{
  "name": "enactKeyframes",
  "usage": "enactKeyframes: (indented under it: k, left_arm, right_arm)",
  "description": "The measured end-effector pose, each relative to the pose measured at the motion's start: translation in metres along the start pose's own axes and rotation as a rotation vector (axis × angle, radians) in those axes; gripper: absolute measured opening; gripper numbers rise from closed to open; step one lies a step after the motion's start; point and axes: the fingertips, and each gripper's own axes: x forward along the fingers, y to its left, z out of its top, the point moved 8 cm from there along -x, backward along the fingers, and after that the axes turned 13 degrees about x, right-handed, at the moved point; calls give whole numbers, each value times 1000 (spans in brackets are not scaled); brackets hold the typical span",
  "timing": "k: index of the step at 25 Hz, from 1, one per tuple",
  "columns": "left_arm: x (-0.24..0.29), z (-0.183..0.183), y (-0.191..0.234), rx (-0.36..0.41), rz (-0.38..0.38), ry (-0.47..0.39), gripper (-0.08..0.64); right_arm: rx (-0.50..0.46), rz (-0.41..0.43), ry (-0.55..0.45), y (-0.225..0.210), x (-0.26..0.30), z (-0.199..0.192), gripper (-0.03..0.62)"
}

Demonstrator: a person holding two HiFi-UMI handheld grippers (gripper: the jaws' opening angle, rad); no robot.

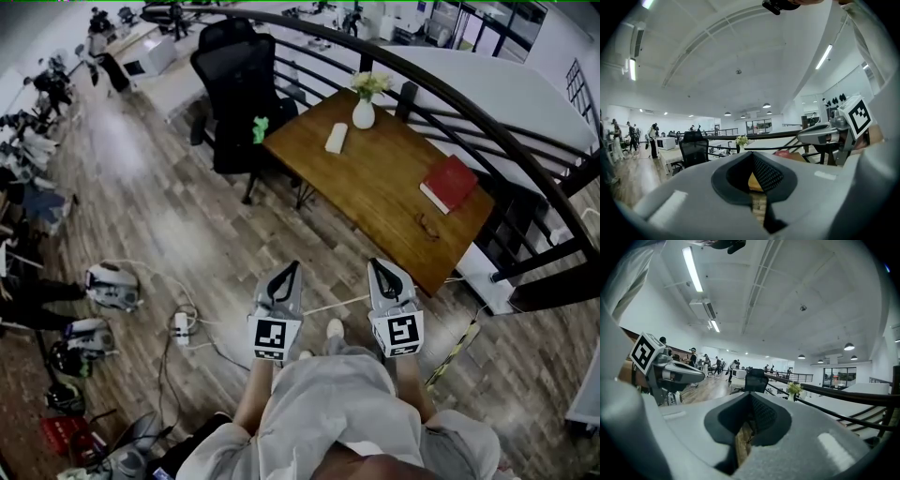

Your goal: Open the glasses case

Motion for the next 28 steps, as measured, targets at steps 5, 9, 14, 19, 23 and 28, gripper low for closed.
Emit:
enactKeyframes:
  k: [5, 9, 14, 19, 23, 28]
  left_arm:
    - [31, 8, 1, -5, 39, 21, 20]
    - [51, 9, 5, -2, 53, 38, 20]
    - [73, 10, 15, -8, 77, 45, 20]
    - [96, 3, 30, -9, 70, 47, 20]
    - [120, -1, 45, -10, 54, 38, 20]
    - [153, -9, 74, -11, 25, 33, 20]
  right_arm:
    - [6, 60, 18, -27, 26, 5, 3]
    - [12, 86, 21, -44, 47, 8, 3]
    - [21, 102, 20, -58, 70, 11, 3]
    - [21, 113, 14, -63, 95, 13, 3]
    - [24, 104, 32, -68, 117, 11, 3]
    - [23, 78, 38, -75, 157, 14, 3]
